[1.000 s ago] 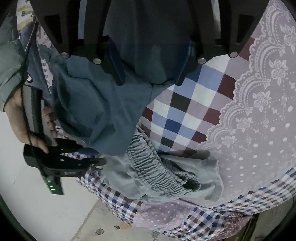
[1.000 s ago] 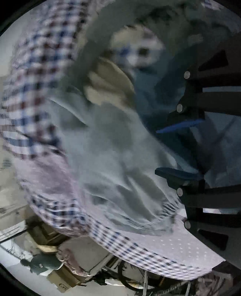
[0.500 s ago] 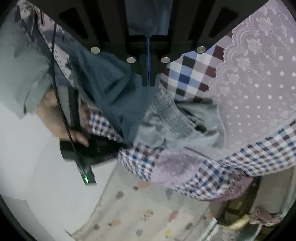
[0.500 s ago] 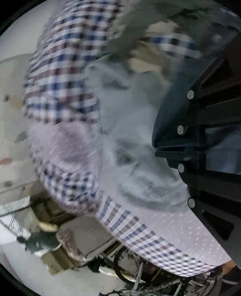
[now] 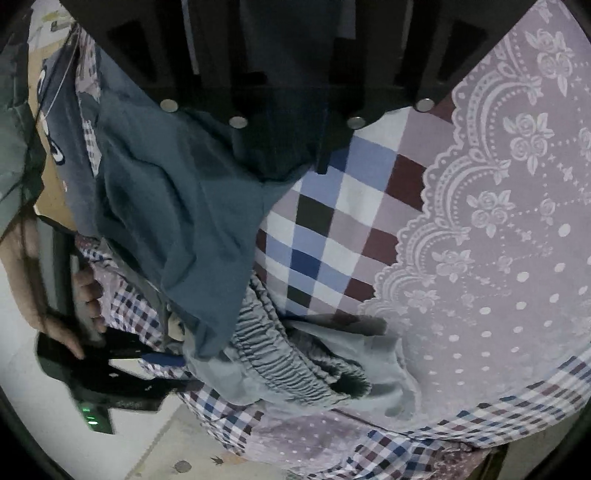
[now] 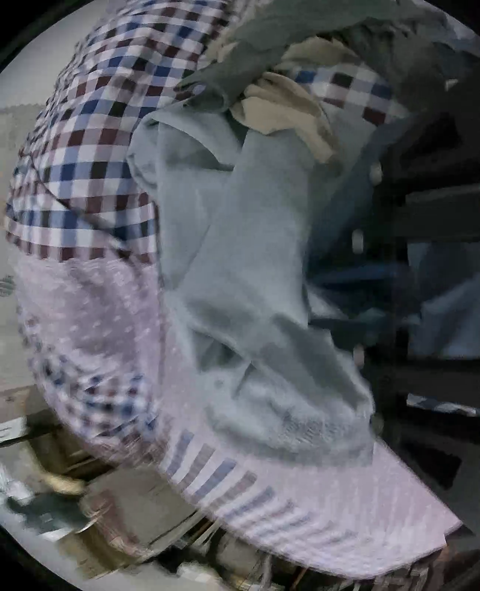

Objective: Fold clothes

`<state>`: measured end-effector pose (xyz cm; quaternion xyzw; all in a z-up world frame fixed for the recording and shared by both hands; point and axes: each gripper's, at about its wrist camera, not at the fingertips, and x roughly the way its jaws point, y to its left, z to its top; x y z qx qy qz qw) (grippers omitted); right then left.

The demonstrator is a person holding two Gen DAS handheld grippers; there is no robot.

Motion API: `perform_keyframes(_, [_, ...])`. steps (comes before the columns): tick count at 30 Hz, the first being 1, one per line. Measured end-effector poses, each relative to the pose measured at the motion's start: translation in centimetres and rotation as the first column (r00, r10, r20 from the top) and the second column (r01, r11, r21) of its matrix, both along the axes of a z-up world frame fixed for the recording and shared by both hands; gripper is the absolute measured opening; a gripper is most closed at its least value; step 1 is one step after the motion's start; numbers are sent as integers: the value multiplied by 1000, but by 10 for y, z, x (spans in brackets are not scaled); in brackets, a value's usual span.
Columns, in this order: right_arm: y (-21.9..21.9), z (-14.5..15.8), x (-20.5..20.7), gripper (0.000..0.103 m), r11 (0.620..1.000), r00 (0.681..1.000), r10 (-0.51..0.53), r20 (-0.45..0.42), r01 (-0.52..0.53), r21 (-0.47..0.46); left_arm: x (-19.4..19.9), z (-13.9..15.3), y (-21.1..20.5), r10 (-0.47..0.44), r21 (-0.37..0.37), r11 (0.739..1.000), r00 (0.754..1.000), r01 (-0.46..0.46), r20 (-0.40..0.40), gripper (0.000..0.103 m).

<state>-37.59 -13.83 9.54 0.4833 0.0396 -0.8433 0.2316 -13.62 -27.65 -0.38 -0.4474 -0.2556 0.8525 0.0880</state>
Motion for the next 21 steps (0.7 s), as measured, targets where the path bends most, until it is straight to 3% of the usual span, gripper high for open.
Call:
perform_keyframes(1, [7,6,4,47,1000,1000,-4,-9,3,-31,0,1,1,-1,-10,1000,1000,1,-1,21])
perform_keyframes(3, [19,15,12,48,996,1000,-5,-25,3,-87,-2,1,3,-1,-28,1000,1000,1,-2,21])
perform_keyframes(5, [19,14,20,48,995,999,50,-15,-51,-85,-4,0,6,0,-50,999,1000,0,-5,19])
perform_keyframes(6, [18,12,25,47,994,997,79,-12,-80,-78,-6,-1,8,1,-63,998,1000,-1,-6,15])
perform_keyframes(7, [12,8,29,47,993,994,112,-12,-113,-44,-8,-1,11,5,-77,997,1000,-5,-6,1])
perform_keyframes(9, [1,-5,35,47,986,986,164,-4,-164,38,-8,-3,12,14,-81,997,1000,-15,-10,1])
perform_keyframes(12, [-10,-24,37,38,970,979,202,6,-201,133,-5,-2,8,39,-77,996,999,-41,-34,0])
perform_keyframes(13, [-14,-31,38,31,964,977,211,9,-210,164,-3,1,5,50,-77,996,998,-54,-48,0])
perform_keyframes(15, [-22,-44,36,4,945,973,231,16,-228,235,1,7,0,71,-79,994,995,-76,-71,0])
perform_keyframes(16, [-26,-46,35,0,933,970,243,1,-234,274,3,10,-3,76,-76,994,994,-83,-82,0])
perform_keyframes(19, [-38,-28,38,0,911,957,263,-124,-204,358,8,20,-7,80,-76,993,991,-88,-105,0])
perform_keyframes(21, [-45,0,41,0,927,937,245,-247,-152,343,9,23,-2,78,-99,991,992,-89,-102,0])
